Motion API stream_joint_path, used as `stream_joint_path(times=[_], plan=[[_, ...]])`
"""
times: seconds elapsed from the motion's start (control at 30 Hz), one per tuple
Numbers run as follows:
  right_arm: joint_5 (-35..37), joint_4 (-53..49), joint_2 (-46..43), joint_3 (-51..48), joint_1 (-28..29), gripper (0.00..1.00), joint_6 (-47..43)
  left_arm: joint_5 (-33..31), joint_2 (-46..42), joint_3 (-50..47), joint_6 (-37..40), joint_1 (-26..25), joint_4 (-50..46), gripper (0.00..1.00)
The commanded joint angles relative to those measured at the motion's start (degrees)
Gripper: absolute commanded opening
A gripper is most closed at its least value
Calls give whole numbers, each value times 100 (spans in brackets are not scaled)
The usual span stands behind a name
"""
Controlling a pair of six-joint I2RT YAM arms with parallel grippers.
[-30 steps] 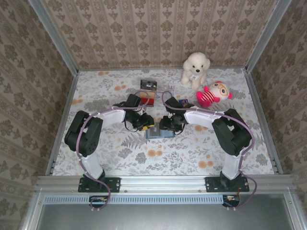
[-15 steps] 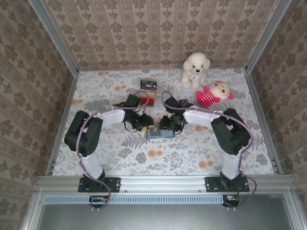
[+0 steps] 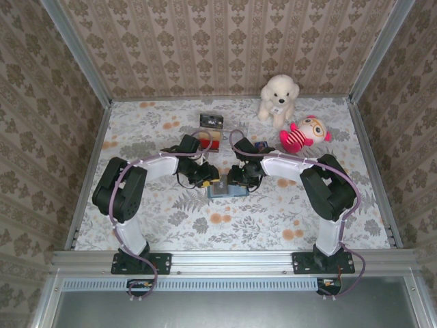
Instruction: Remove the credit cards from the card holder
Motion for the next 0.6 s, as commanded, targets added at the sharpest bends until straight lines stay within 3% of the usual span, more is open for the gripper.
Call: stream_joint_path(times=[0.0,0.33,0.57], plan=[[188,-236,211,65,28,44,69,101,117,-23,11,20,-61,38],[182,-281,290,61,32,44,97,-2,199,30,60,3,-230,39],[83,-289,376,39,37,40,97,60,298,87,36,-59,-189,34]])
